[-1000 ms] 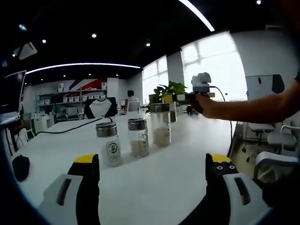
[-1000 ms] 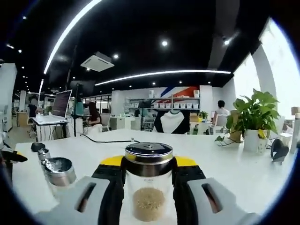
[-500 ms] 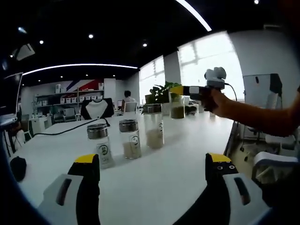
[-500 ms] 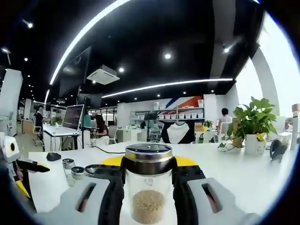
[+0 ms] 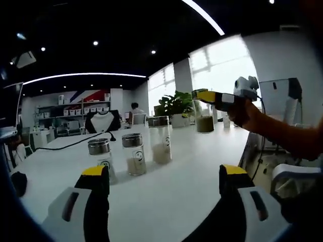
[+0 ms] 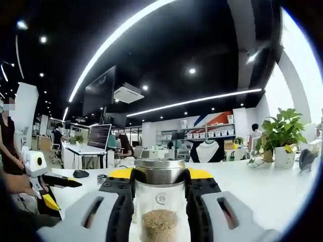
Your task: Rotate the seasoning bottle until the label or dispensing opening points toward the visible target arrow and the bottle remains upright within the marked orientation range
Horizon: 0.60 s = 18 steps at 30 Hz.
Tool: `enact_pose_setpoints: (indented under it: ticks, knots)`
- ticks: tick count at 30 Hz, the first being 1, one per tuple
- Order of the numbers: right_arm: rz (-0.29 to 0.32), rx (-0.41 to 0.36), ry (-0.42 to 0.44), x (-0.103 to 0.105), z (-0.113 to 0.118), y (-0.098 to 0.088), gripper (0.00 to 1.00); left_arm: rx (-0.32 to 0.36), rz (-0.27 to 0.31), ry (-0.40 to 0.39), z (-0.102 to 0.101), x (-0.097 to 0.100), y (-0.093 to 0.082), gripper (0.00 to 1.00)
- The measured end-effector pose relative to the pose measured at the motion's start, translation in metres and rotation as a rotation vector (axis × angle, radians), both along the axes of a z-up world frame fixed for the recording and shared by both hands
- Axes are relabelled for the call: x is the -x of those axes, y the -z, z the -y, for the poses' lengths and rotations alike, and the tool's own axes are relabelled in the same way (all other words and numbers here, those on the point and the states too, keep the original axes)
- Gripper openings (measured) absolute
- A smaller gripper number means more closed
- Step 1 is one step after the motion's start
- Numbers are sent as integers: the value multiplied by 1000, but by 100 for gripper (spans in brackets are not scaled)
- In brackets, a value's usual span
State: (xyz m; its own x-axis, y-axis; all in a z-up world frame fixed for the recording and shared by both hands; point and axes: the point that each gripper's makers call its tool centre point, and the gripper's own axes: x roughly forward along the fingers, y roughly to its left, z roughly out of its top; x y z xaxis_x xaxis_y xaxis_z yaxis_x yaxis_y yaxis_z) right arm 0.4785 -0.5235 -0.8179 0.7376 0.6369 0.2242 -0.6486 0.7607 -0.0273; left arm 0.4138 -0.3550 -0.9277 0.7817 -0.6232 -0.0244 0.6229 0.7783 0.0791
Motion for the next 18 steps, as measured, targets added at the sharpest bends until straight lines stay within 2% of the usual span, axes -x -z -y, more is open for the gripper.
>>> enact_pose_setpoints:
  ticks: [7,10,11,12,16,18]
  knots:
    - [-42,11,-71,15,-19,19,36,-7,1,46,16,4,1,90]
    - [-71,24,-177,29,-42,33,36,-6,7,80,27,4,0,86]
    - [-77,26,-188,31,-45,35,36,4,13,96,30,4,-2,84]
    - [-80,27,-203,33,-51,37,36,43,7,127,37,7,-5,81]
    - [-106,37,-285,43,-73,45,36,147,-67,145,44,5,-5,67]
    - [-122,51,-327,49,-84,49,36,214,-81,169,49,4,-9,65]
